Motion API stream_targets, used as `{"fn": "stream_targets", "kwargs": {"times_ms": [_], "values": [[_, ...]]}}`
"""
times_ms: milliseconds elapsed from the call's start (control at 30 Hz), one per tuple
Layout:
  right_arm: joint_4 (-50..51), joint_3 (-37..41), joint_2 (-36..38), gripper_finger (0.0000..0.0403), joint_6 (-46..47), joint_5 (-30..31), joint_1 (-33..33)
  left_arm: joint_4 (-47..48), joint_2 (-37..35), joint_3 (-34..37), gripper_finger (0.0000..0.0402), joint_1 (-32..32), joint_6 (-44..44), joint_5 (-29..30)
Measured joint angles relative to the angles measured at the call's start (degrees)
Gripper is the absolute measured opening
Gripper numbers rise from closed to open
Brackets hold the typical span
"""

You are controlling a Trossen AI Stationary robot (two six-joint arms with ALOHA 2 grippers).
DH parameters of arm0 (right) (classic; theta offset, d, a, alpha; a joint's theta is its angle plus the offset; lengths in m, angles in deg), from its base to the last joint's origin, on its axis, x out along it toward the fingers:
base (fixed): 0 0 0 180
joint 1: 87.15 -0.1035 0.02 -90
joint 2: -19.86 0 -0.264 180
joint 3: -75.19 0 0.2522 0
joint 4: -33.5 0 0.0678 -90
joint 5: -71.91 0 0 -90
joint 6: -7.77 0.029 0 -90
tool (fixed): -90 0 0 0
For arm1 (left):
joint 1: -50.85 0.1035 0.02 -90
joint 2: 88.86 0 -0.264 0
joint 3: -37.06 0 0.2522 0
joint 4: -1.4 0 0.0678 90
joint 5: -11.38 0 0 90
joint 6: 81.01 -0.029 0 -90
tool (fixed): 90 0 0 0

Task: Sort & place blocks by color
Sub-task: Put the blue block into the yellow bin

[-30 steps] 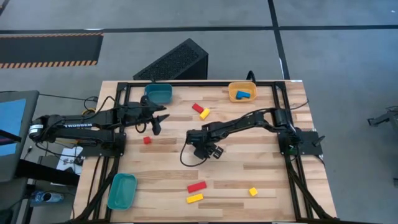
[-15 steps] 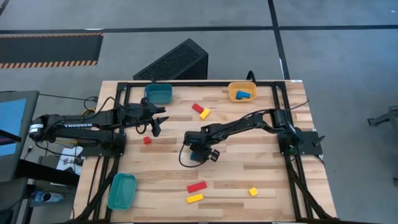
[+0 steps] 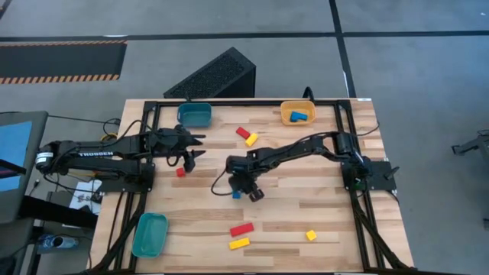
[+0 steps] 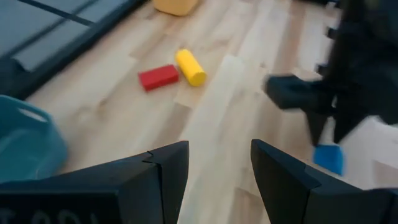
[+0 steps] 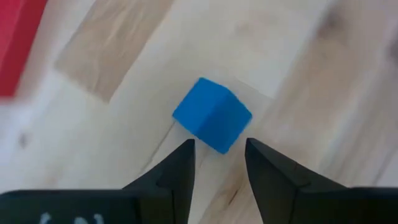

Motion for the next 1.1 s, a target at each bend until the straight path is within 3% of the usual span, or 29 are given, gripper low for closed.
{"fn": "stream_targets", "kwargs": {"times_ms": [267,400,600,767,1100], "values": [[7.6,-2.9,0.0,0.0181,27.6,3.6,-0.4,2.9,0.0,0.0,0.0162,0.1,-1.2,-2.4],[10.7,-4.0,0.1,0.0163,38.0,3.9,-2.2,3.0,0.0,0.0,0.0162,0.9,-0.6,-10.4],[10.4,-2.5,0.1,0.0135,50.5,8.0,-6.9,2.7,2.7,0.0,0.0162,1.0,-13.1,-14.4],[3.3,-2.0,0.1,0.0107,47.4,8.8,-7.2,0.6,7.3,0.0,0.0162,1.0,-11.8,-18.8],[0.5,-1.9,-0.2,0.0064,46.3,10.1,-4.8,5.6,9.2,0.0,0.0162,0.9,0.1,-18.2]]}}
